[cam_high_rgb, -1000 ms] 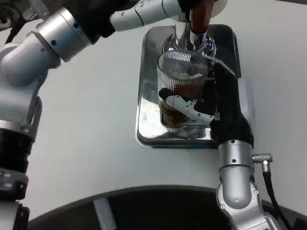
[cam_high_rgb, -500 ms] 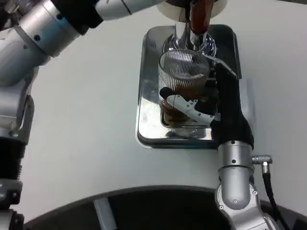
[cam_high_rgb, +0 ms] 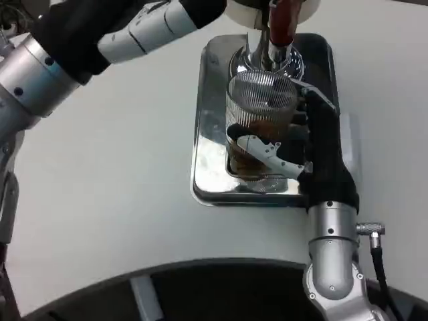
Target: Grasp the cup under the faucet to collect the drink, then remove the cup.
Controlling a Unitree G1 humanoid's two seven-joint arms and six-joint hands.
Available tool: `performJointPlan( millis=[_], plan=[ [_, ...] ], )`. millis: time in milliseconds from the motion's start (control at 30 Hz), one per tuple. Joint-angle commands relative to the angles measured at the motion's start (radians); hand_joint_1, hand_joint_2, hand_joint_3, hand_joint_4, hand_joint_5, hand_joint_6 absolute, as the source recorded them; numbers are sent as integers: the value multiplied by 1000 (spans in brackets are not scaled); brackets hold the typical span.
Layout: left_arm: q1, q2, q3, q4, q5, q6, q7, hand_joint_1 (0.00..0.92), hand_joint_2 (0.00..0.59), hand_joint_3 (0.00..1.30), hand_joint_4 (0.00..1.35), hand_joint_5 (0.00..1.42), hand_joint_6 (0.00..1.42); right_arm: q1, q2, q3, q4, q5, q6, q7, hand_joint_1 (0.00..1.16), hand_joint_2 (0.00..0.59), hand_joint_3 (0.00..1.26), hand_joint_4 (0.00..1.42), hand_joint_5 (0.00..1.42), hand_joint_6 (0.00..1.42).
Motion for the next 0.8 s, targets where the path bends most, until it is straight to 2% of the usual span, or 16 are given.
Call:
performJointPlan(
  millis=[33,467,800],
  plan=[
    [64,21,31,-49,-15,23,14,0,119,247,293,370,353,50,6,-4,-50,-10,-2,-7,959,196,548,636,807,643],
    [240,26,97,-156,-31,77,36,0,120,252,308,385,358,144,-5,-24,-179,-23,-5,-9,974,166,612,714,892,778],
    [320,24,119,-195,-18,101,74,0,120,261,308,386,370,202,-14,-37,-264,-22,-2,11,972,149,680,768,973,880]
  ],
)
